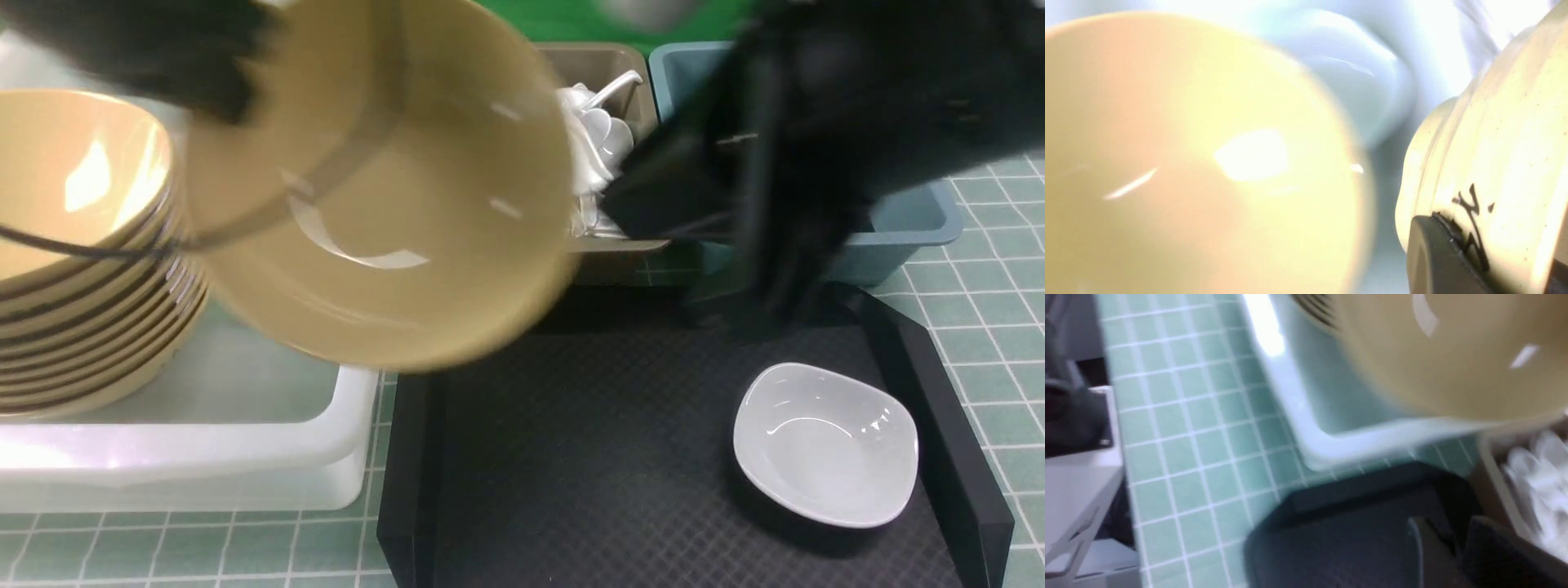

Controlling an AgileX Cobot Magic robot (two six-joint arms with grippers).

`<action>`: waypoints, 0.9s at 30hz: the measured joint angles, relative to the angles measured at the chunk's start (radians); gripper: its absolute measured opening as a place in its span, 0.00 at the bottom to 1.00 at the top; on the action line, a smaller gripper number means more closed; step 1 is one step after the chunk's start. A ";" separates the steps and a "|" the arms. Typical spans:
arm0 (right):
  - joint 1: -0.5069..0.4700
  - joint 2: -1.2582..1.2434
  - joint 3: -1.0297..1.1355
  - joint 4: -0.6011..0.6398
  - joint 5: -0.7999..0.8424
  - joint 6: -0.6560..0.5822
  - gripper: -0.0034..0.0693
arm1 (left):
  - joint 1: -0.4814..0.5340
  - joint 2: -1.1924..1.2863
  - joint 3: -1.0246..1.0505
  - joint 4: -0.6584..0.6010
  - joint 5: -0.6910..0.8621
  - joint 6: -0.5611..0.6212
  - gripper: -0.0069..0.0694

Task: On blue table put chopsticks spoon bowls plates into blue grey white boxes.
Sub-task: 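Place the tan bowl onto the bowl stack in the left bin with the left gripper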

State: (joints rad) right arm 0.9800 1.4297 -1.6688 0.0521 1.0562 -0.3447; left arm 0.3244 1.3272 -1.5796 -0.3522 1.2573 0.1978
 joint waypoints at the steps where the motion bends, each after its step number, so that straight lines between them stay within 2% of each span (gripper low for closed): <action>1: 0.011 0.013 -0.012 0.000 0.001 -0.006 0.29 | 0.069 -0.017 0.014 -0.032 -0.005 0.001 0.10; 4: 0.023 0.046 -0.030 0.000 0.002 -0.025 0.29 | 0.245 -0.042 0.055 -0.096 -0.032 -0.001 0.10; 6: 0.025 0.057 -0.033 0.000 0.002 -0.028 0.30 | 0.320 -0.048 0.092 -0.127 -0.065 -0.005 0.10; 8: 0.026 0.064 -0.033 -0.001 0.003 -0.030 0.30 | 0.353 -0.048 0.132 -0.137 -0.106 -0.006 0.10; 18: 0.027 0.073 -0.033 -0.006 0.013 -0.061 0.30 | 0.367 -0.002 0.255 -0.105 -0.210 -0.009 0.10; 21: 0.027 0.073 -0.033 -0.008 0.013 -0.081 0.30 | 0.367 0.023 0.258 -0.086 -0.233 -0.009 0.13; 26: 0.027 0.073 -0.033 -0.018 0.014 -0.105 0.30 | 0.367 0.043 0.258 -0.075 -0.246 0.008 0.37; 27: 0.027 0.073 -0.033 -0.021 0.010 -0.105 0.30 | 0.367 0.043 0.258 -0.081 -0.243 0.012 0.46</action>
State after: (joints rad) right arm 1.0074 1.5022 -1.7022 0.0306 1.0660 -0.4496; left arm 0.6914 1.3706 -1.3212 -0.4334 1.0139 0.2095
